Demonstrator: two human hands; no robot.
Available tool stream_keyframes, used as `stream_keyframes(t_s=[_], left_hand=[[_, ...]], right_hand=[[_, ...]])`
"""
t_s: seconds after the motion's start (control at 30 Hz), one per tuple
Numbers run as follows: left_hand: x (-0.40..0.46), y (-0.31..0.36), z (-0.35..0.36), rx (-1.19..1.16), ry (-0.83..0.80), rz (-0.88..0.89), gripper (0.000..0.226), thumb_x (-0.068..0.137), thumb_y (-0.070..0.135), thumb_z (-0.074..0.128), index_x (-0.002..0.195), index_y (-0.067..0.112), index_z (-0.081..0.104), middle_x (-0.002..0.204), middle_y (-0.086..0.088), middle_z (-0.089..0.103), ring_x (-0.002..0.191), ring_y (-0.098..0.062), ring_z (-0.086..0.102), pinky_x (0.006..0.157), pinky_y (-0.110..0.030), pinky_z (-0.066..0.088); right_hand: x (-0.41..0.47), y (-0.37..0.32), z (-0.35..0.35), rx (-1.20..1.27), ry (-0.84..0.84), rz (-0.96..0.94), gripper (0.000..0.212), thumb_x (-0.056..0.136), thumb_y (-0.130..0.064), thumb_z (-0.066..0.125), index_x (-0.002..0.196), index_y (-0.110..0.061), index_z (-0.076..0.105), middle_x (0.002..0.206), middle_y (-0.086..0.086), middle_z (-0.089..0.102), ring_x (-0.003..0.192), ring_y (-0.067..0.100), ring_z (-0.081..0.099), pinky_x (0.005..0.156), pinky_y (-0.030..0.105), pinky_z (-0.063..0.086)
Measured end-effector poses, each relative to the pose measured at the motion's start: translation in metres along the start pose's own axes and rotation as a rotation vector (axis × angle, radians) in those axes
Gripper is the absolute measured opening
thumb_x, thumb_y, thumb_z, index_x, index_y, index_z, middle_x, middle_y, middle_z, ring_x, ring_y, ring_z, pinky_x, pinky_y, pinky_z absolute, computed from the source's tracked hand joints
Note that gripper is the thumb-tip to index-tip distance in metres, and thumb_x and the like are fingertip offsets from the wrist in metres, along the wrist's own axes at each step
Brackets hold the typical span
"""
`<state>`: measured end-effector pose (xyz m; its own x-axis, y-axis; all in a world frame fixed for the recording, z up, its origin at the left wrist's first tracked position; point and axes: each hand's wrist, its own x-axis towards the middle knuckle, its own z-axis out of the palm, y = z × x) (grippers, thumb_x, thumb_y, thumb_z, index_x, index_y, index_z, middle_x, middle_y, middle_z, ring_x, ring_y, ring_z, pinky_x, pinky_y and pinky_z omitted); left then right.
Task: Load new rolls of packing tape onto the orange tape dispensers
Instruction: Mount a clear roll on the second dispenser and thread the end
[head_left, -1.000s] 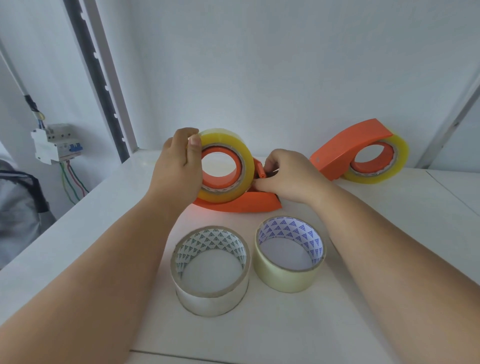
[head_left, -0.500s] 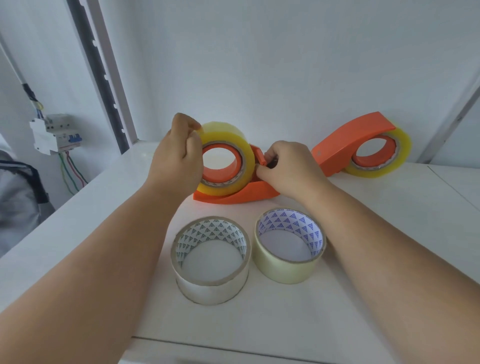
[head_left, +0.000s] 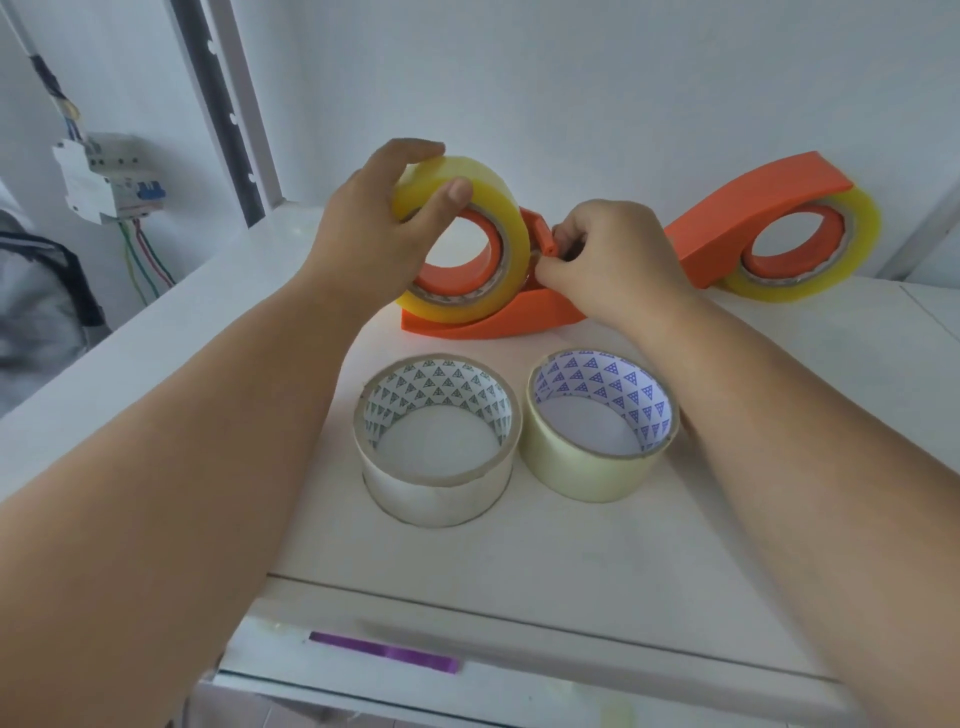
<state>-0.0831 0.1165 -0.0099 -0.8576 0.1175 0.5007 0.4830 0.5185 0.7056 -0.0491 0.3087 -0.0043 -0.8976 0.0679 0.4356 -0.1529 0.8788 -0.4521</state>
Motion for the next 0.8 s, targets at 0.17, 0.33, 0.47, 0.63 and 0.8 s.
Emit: stream_keyframes(t_s=[0.17, 0.33, 0.47, 0.63, 0.8], left_hand=[[0.0017, -0.0012, -0.0005, -0.052, -0.009, 0.029, 0.043, 0.089, 0.050, 0.053, 0.126, 0.029, 0.051, 0.102, 0.012, 0.058, 0.093, -0.008, 0.057, 0.074, -0.011, 0.040], [0.0039, -0.0015, -0.0038, -0.055, -0.029, 0.051, 0.044, 0.089, 0.050, 0.053, 0.127, 0.029, 0.052, 0.097, 0.020, 0.054, 0.084, 0.002, 0.054, 0.070, -0.003, 0.036], [0.0039, -0.0032, -0.0023, -0.088, -0.029, 0.034, 0.043, 0.089, 0.049, 0.053, 0.126, 0.028, 0.052, 0.103, 0.014, 0.055, 0.094, -0.007, 0.054, 0.076, -0.008, 0.037], [0.0055, -0.0049, 0.0010, -0.129, -0.012, -0.010, 0.041, 0.089, 0.049, 0.052, 0.124, 0.028, 0.053, 0.099, 0.020, 0.055, 0.089, 0.002, 0.054, 0.072, -0.004, 0.038], [0.0058, -0.0047, 0.0034, -0.165, 0.010, -0.044, 0.038, 0.091, 0.048, 0.052, 0.123, 0.028, 0.054, 0.100, 0.015, 0.057, 0.094, -0.006, 0.056, 0.073, -0.005, 0.039]], right_hand=[[-0.0004, 0.0022, 0.0012, -0.050, -0.029, -0.020, 0.018, 0.080, -0.022, 0.063, 0.089, -0.007, 0.065, 0.086, 0.009, 0.064, 0.075, 0.024, 0.057, 0.062, 0.028, 0.040], [-0.0005, 0.0061, -0.0041, -0.088, -0.108, -0.085, 0.014, 0.083, -0.020, 0.059, 0.091, -0.009, 0.062, 0.081, 0.006, 0.061, 0.073, 0.024, 0.056, 0.063, 0.030, 0.043], [0.0002, 0.0075, -0.0028, 0.052, -0.130, 0.004, 0.008, 0.082, -0.023, 0.065, 0.084, -0.015, 0.063, 0.075, -0.004, 0.061, 0.071, 0.016, 0.057, 0.062, 0.028, 0.042], [-0.0015, 0.0080, -0.0004, 0.454, -0.169, 0.266, 0.028, 0.066, -0.028, 0.082, 0.085, -0.018, 0.064, 0.101, 0.008, 0.071, 0.096, 0.024, 0.068, 0.091, 0.044, 0.052], [0.0014, 0.0023, -0.0012, 0.277, -0.162, 0.254, 0.032, 0.064, -0.024, 0.082, 0.088, -0.014, 0.064, 0.095, 0.003, 0.069, 0.089, 0.021, 0.064, 0.074, 0.034, 0.050]])
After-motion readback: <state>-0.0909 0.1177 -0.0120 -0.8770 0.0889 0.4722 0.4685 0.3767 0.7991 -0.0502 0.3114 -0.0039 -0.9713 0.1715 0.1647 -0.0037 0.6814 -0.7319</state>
